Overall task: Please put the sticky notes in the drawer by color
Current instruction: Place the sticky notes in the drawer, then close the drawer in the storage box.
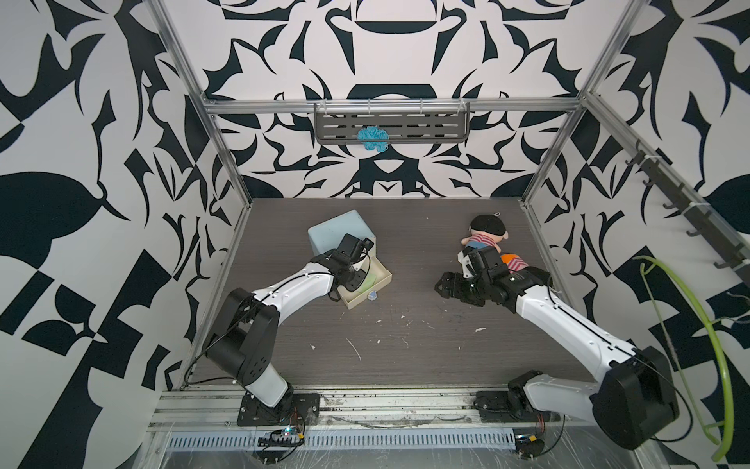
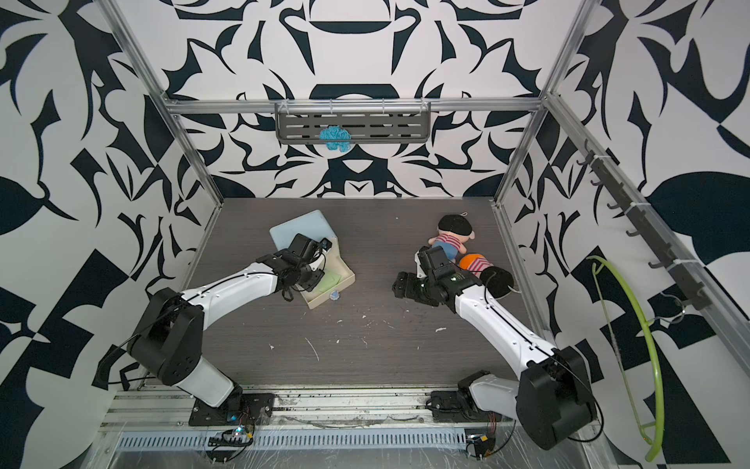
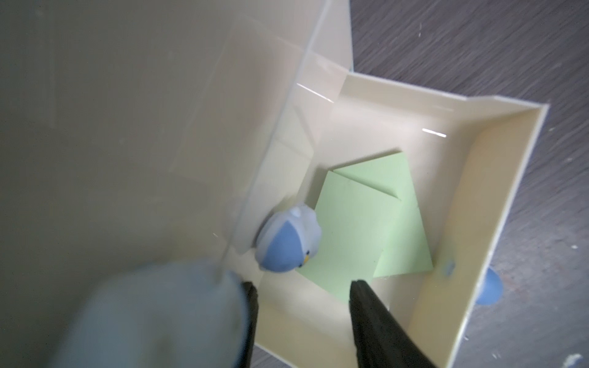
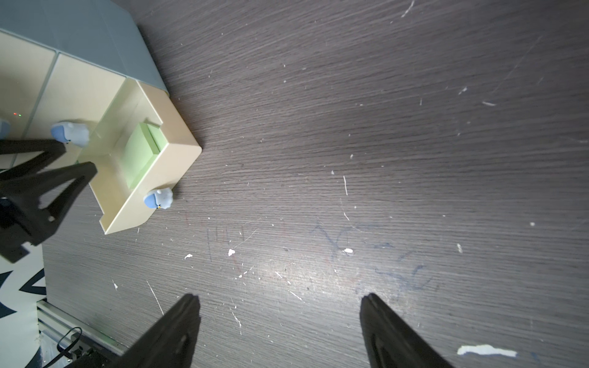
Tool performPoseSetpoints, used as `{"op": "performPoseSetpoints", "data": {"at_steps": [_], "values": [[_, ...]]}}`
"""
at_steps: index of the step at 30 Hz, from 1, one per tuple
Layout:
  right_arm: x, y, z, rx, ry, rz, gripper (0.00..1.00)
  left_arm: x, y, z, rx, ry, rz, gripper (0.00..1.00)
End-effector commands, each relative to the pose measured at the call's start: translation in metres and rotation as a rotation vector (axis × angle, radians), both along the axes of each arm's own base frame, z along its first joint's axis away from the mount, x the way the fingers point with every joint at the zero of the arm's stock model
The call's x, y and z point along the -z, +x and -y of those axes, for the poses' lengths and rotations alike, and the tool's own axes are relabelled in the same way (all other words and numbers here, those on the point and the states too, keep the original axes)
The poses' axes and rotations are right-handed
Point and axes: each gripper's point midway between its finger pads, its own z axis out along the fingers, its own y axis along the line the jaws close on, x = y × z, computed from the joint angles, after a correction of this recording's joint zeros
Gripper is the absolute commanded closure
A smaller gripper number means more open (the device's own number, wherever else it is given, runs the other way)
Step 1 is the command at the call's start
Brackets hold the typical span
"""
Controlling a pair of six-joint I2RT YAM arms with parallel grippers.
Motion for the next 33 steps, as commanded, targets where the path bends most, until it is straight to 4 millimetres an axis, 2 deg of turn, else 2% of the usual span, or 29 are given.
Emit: {"op": "performPoseSetpoints", "data": {"at_steps": [1,4,6,8,10,13,16,19,20,22,24,27,33], "values": [[-0.02,0.005,-0.014,-0.092,0.049,0.095,0.16,-0.061,0.003,0.007,-0.047,-0.191,0.134,0.47],[-0.024,0.005,-0.035,-0.186,0.081,0.182,0.16,-0.108,-0.008,0.007,-0.067,-0.335,0.224,0.46],[-0.024,0.004,-0.051,-0.249,0.078,0.231,0.16,-0.14,-0.016,-0.002,-0.102,-0.405,0.296,0.4],[-0.023,0.003,-0.069,-0.31,0.048,0.285,0.15,-0.158,-0.016,-0.02,-0.207,-0.446,0.34,0.31],[-0.019,-0.002,-0.096,-0.42,0.009,0.384,0.14,-0.165,-0.013,-0.048,-0.377,-0.479,0.336,0.21],[-0.01,-0.007,-0.13,-0.515,-0.025,0.481,0.12,-0.155,-0.007,-0.09,-0.647,-0.563,0.212,0.17],[-0.001,-0.011,-0.157,-0.572,-0.058,0.582,0.11,-0.139,-0.001,-0.113,-0.829,-0.709,0.061,0.17],[0.01,-0.008,-0.175,-0.589,-0.081,0.647,0.12,-0.134,0.009,-0.116,-0.876,-0.845,-0.026,0.17],[0.014,-0.006,-0.178,-0.586,-0.096,0.66,0.12,-0.124,0.016,-0.114,-0.885,-0.852,-0.062,0.17],[0.022,-0.001,-0.184,-0.578,-0.117,0.674,0.15,-0.12,0.022,-0.112,-0.892,-0.86,-0.09,0.17],[0.026,0.004,-0.189,-0.566,-0.123,0.685,0.21,-0.115,0.027,-0.11,-0.901,-0.86,-0.122,0.17],[0.036,0.012,-0.198,-0.571,-0.141,0.675,0.37,-0.106,0.032,-0.109,-0.928,-0.851,-0.163,0.23],[0.053,0.027,-0.221,-0.585,-0.139,0.659,0.52,-0.079,0.036,-0.12,-0.998,-0.769,-0.178,0.38]]}}
